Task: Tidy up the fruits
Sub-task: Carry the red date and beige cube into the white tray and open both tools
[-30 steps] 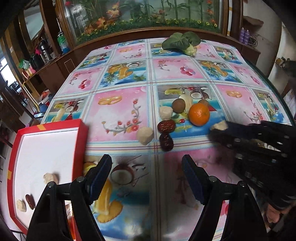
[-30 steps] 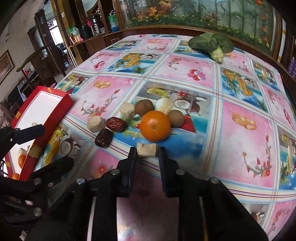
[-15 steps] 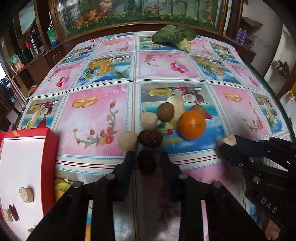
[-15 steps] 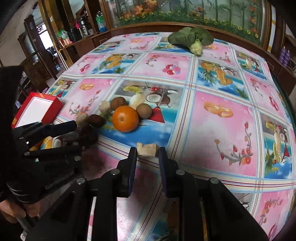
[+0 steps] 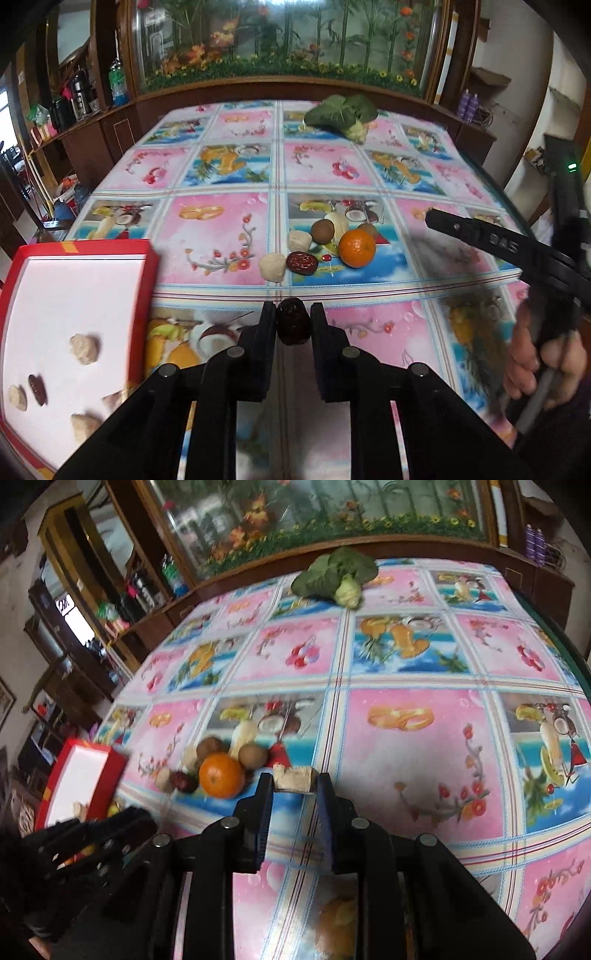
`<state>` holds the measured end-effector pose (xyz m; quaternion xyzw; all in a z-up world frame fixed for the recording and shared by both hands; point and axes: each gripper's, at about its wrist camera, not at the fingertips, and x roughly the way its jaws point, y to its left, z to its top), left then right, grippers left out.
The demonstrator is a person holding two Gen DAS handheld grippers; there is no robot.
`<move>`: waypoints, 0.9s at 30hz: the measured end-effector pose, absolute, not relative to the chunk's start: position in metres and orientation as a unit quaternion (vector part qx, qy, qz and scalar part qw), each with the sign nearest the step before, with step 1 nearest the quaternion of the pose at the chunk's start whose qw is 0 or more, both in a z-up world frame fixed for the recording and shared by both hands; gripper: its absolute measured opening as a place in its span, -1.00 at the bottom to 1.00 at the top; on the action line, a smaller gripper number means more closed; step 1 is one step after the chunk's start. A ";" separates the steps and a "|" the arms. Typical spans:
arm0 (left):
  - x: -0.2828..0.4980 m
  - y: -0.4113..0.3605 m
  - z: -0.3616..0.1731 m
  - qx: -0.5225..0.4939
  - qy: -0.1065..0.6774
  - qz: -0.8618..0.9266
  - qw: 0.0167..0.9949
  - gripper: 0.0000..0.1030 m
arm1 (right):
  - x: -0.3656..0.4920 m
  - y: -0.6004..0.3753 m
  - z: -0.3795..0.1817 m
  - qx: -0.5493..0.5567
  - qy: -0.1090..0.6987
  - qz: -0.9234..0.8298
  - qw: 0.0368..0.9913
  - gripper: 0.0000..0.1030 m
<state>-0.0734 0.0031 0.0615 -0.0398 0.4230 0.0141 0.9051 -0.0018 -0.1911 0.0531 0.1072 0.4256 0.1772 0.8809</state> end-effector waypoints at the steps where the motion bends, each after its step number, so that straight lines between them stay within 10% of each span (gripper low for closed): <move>1: -0.084 0.008 0.070 -0.041 0.412 0.016 0.910 -0.67 | -0.001 -0.194 0.055 0.114 0.418 0.174 0.884 -0.50; 14: -0.177 0.119 0.116 -0.075 0.325 0.131 0.934 -0.67 | -0.009 -0.200 0.060 0.145 0.367 0.155 0.905 -0.50; 27: -0.195 0.196 0.072 -0.108 0.350 0.233 0.901 -0.67 | -0.069 0.008 0.087 0.087 0.408 0.385 0.823 -0.49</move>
